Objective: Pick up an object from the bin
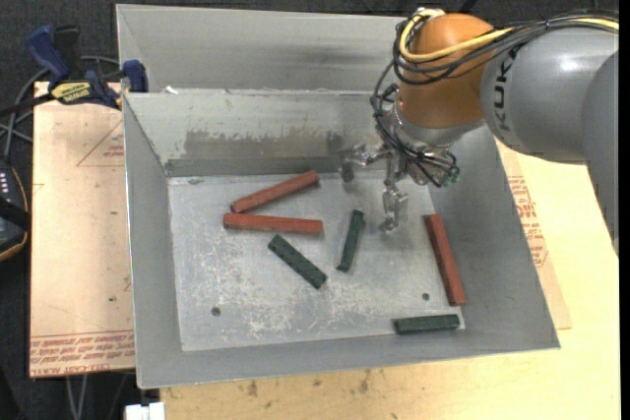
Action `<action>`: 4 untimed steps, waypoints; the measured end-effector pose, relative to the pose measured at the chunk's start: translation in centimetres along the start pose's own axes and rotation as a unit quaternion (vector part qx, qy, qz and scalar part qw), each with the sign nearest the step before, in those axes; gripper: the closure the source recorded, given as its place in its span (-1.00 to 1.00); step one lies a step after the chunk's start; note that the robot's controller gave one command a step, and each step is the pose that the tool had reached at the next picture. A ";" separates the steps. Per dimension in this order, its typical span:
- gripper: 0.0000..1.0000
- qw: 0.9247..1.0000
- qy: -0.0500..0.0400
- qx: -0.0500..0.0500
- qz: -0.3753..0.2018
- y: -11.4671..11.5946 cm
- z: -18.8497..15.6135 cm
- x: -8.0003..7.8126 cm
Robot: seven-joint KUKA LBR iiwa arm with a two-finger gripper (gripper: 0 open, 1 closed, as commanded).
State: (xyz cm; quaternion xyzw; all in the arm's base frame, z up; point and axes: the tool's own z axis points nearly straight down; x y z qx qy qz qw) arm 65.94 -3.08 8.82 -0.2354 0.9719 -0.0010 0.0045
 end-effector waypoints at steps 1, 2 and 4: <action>-1.00 0.984 0.003 -0.003 -0.180 3.0 -2.4 3.5; -1.00 0.931 0.000 -0.003 -0.365 5.0 1.3 1.3; 1.00 0.918 -0.001 0.000 -0.396 6.5 -13.0 2.1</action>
Offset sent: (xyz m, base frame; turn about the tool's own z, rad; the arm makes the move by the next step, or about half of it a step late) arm -0.0458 0.0099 0.0234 -0.3643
